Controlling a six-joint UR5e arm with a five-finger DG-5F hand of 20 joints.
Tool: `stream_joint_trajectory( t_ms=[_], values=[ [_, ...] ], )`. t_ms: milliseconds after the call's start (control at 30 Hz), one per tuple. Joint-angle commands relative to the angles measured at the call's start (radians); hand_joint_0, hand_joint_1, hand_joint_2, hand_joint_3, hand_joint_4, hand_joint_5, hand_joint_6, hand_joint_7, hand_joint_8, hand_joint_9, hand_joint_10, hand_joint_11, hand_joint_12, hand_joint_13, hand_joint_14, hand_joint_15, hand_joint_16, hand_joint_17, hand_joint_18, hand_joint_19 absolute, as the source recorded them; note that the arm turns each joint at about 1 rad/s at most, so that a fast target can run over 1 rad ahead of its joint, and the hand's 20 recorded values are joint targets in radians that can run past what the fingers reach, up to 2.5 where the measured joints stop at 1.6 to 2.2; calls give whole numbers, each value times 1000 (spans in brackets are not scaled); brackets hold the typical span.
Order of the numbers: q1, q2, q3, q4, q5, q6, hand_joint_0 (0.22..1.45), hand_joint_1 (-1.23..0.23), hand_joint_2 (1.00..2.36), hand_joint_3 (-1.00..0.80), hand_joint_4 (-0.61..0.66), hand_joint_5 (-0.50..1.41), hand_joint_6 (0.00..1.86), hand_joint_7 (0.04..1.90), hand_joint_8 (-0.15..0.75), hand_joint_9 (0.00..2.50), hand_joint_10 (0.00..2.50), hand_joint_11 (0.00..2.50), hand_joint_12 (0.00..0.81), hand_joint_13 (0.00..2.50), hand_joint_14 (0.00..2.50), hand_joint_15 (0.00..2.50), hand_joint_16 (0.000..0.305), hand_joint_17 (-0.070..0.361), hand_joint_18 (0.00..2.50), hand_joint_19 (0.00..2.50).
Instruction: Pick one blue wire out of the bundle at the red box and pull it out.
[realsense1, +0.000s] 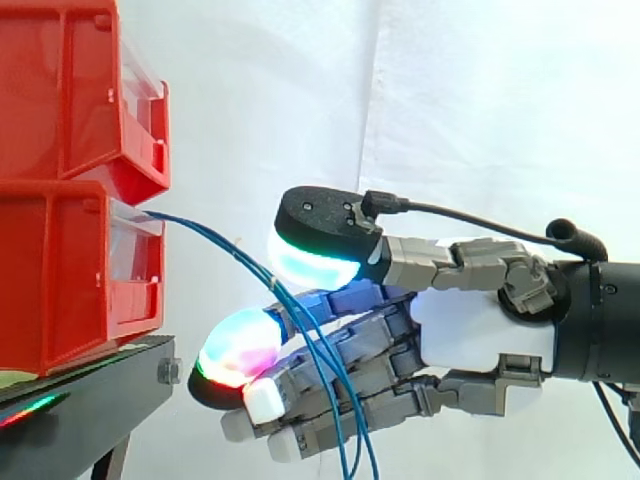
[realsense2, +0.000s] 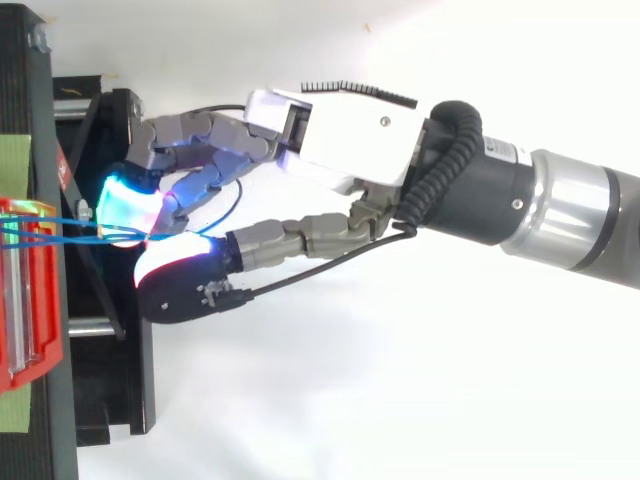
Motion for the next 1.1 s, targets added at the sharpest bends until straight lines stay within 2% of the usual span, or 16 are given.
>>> stream_joint_trajectory(
  t_ms=[0,100,267,633,833,933,1067],
  values=[
    [-6,13,1,-33,-7,-2,562,-687,1014,-287,238,-162,723,1007,338,752,14,474,440,464,7,207,61,137,418,303],
    [-10,14,-1,-47,-7,-4,564,-689,1014,-276,235,-167,748,985,336,757,14,480,440,474,7,216,61,137,425,309],
    [-11,13,-1,-56,-27,-4,571,-698,1015,-257,221,-174,778,960,335,758,12,489,438,485,7,218,61,136,440,317],
    [-11,14,1,-53,-29,-4,577,-703,1015,-243,228,-181,810,939,335,769,15,501,440,524,8,246,60,136,472,330],
    [-8,30,-1,-56,-40,-10,577,-706,1017,-151,216,-187,841,960,346,780,12,513,452,541,8,248,63,141,500,332],
    [-10,45,-1,-56,-46,-29,579,-705,1016,-109,220,-190,865,933,360,784,14,521,466,551,8,253,65,147,524,321],
    [-6,46,-1,-52,-46,-45,580,-710,1014,-69,211,-193,887,887,371,789,13,531,479,564,8,245,68,154,550,314]
  ],
)
